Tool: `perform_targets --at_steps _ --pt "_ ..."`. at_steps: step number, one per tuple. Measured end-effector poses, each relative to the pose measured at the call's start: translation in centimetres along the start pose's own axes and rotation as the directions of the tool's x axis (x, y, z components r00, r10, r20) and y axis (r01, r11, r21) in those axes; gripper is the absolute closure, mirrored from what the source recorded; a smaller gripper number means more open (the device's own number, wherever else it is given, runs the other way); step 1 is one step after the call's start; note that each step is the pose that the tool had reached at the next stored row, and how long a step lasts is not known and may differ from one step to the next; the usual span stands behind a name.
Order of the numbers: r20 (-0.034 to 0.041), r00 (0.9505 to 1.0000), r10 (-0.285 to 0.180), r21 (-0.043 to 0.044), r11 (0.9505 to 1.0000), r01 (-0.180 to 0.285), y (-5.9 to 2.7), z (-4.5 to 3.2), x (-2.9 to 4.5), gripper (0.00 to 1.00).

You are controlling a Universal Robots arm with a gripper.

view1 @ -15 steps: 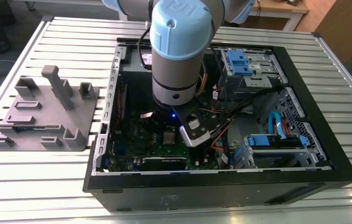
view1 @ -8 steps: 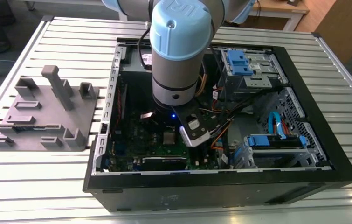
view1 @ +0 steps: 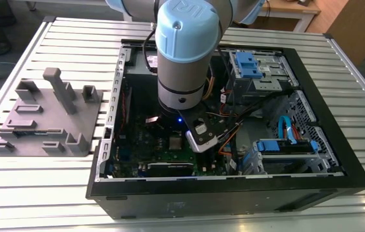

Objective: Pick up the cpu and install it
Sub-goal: 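Place the cpu into insertion slot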

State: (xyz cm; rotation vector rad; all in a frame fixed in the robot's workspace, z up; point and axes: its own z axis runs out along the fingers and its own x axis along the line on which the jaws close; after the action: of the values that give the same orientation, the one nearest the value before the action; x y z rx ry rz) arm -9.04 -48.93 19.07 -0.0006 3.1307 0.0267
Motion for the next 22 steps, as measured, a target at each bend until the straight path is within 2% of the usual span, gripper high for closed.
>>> perform_targets --at_steps 12,13,22 --pt "0.0004 1.0000 0.000 -0.0005 1.0000 0.000 0.01 0.05 -0.01 0.60" --pt "0.0002 1.0000 0.000 -0.0005 1.0000 0.000 0.00 0.05 -0.01 0.54" --pt "0.0001 1.0000 0.000 -0.0003 1.0000 0.000 0.00 0.05 -0.02 0.54"
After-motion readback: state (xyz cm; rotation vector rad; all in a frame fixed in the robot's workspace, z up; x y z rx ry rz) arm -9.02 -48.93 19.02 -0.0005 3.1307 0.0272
